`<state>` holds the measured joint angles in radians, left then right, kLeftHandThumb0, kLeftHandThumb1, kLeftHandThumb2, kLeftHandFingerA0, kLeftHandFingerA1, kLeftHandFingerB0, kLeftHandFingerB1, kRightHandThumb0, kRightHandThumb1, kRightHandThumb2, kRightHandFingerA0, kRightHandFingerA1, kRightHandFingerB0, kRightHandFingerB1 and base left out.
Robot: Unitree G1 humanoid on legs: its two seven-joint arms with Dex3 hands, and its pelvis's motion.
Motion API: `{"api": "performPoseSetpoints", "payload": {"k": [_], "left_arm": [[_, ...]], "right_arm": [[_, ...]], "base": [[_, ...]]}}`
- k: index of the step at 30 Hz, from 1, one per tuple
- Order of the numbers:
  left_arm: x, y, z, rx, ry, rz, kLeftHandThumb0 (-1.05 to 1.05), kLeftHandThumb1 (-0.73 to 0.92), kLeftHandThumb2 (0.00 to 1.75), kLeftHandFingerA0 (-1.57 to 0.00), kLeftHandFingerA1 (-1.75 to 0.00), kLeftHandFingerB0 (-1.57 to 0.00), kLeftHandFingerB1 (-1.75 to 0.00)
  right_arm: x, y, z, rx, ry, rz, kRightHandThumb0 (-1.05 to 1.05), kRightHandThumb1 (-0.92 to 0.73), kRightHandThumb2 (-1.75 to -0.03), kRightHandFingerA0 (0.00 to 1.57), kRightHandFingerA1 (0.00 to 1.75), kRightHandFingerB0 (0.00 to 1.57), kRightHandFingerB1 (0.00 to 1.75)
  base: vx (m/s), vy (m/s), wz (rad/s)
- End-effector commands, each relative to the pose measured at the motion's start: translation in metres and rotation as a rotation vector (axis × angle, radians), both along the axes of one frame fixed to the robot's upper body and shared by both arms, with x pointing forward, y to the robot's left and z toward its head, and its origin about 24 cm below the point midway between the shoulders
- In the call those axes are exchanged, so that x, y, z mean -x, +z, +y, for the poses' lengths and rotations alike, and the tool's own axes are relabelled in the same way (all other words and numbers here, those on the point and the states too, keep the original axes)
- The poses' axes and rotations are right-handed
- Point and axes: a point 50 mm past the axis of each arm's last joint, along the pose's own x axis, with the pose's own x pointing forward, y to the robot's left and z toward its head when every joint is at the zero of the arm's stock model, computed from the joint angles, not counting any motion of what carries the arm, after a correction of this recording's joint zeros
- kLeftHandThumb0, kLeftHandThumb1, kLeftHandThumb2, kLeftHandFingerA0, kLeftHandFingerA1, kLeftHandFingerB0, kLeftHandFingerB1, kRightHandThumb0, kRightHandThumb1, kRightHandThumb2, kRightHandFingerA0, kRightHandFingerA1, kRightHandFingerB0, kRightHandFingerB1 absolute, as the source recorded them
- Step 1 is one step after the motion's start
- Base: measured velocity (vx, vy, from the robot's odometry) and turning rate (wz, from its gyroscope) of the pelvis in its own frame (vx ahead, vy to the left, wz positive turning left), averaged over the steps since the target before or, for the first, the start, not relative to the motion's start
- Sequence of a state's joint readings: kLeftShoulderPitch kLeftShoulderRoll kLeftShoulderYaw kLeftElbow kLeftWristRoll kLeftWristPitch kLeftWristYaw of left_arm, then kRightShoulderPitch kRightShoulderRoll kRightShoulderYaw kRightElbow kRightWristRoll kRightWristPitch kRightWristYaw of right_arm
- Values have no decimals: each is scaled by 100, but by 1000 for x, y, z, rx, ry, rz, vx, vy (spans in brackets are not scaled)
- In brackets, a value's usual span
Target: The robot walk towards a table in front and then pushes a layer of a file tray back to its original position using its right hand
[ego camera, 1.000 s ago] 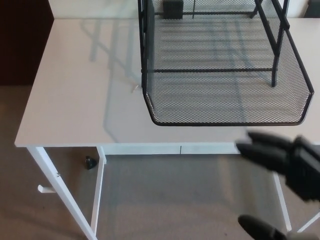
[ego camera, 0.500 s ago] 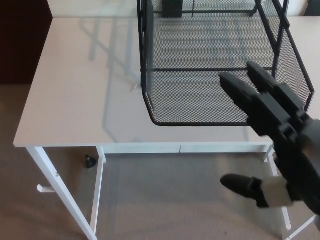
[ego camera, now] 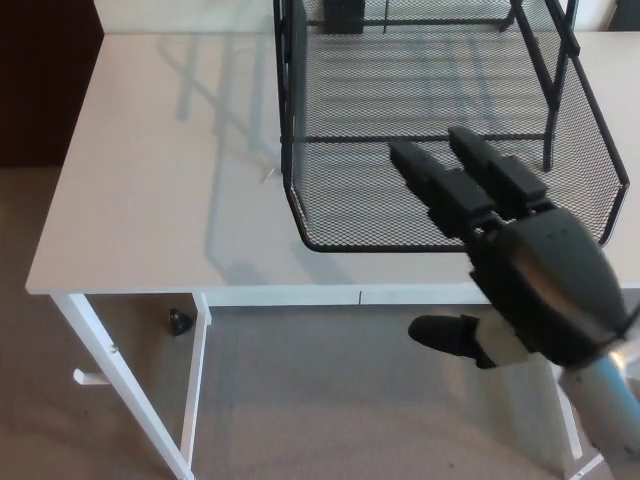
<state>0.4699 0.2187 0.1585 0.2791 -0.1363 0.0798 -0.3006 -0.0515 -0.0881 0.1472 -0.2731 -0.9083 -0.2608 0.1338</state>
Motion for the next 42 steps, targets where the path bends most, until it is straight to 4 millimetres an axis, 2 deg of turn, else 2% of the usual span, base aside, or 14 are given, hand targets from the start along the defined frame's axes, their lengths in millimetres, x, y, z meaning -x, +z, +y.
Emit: {"api": "performPoseSetpoints", "payload": {"k": [1, 20, 33, 37, 42], "left_arm": [[7, 2, 2, -42, -45, 44, -17, 59, 59, -28, -37, -24, -33], [6, 2, 0, -56, -93, 35, -23, 60, 61, -29, -38, -24, -34], [-1, 4, -2, -55, -107, 27, -22, 60, 60, -28, -38, -24, -34], [3, 1, -1, -16, -94, 44, -20, 60, 60, -26, -37, -23, -34], [3, 4, -2, -18, -96, 40, -21, 60, 60, -26, -38, -24, -34]], "right_arm": [[-33, -19, -9, 302, -249, 21, -71, -43, -79, 0, 0, 0, 11], [-69, -1, 6, 428, -336, -39, -80, -50, -83, 0, 0, 0, 6], [-91, 10, 15, 455, -369, -24, -78, -48, -82, 0, 0, 0, 5], [-96, 6, 17, 496, -370, 12, -77, -49, -81, 0, 0, 0, 6], [-105, 14, 21, 511, -370, 7, -80, -51, -83, 0, 0, 0, 3]], "base": [[0, 0, 0], [0, 0, 0], [0, 0, 0], [0, 0, 0], [0, 0, 0]]}}
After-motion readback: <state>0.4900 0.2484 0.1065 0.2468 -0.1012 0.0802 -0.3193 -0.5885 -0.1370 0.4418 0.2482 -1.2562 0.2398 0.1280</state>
